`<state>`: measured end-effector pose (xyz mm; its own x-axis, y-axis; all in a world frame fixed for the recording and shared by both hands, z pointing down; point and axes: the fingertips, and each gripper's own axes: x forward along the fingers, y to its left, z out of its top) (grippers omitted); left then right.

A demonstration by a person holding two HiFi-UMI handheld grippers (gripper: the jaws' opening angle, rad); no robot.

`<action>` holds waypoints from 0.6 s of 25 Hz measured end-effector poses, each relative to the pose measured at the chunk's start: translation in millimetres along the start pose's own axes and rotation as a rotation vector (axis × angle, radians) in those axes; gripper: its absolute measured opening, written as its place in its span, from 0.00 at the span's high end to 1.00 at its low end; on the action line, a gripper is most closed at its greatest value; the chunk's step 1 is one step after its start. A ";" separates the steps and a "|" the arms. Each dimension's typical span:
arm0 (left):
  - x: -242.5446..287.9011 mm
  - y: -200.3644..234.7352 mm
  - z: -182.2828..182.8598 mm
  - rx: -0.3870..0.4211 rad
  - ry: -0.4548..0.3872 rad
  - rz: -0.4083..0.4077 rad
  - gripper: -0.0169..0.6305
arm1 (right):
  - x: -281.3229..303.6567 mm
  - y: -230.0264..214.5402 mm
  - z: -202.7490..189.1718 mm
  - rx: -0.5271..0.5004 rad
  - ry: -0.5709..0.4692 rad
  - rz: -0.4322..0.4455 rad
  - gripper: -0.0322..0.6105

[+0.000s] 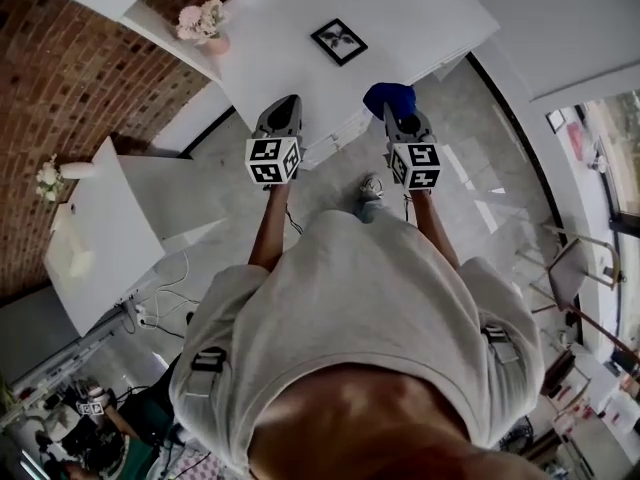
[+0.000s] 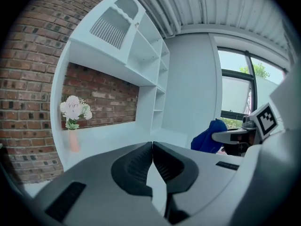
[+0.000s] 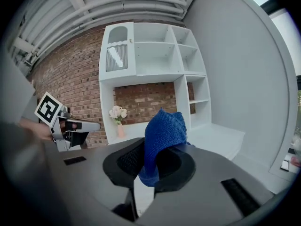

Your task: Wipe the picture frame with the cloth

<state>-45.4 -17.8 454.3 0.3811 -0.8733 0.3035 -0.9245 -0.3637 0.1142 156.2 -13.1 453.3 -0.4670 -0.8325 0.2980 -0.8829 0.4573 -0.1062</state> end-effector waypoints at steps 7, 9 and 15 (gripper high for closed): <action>53.2 -24.9 16.0 0.014 0.013 0.044 0.95 | 27.6 -58.5 14.8 0.010 -0.006 0.053 0.86; 63.9 -32.2 16.7 0.022 0.020 0.051 0.95 | 32.7 -69.0 13.9 0.012 0.001 0.068 0.86; 85.3 -43.7 15.8 0.026 0.042 0.068 0.95 | 43.8 -92.8 10.9 0.037 0.010 0.089 0.86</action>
<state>27.7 -81.5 460.2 0.3166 -0.8819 0.3494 -0.9473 -0.3132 0.0679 217.2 -95.4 465.8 -0.5433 -0.7860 0.2950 -0.8393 0.5174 -0.1671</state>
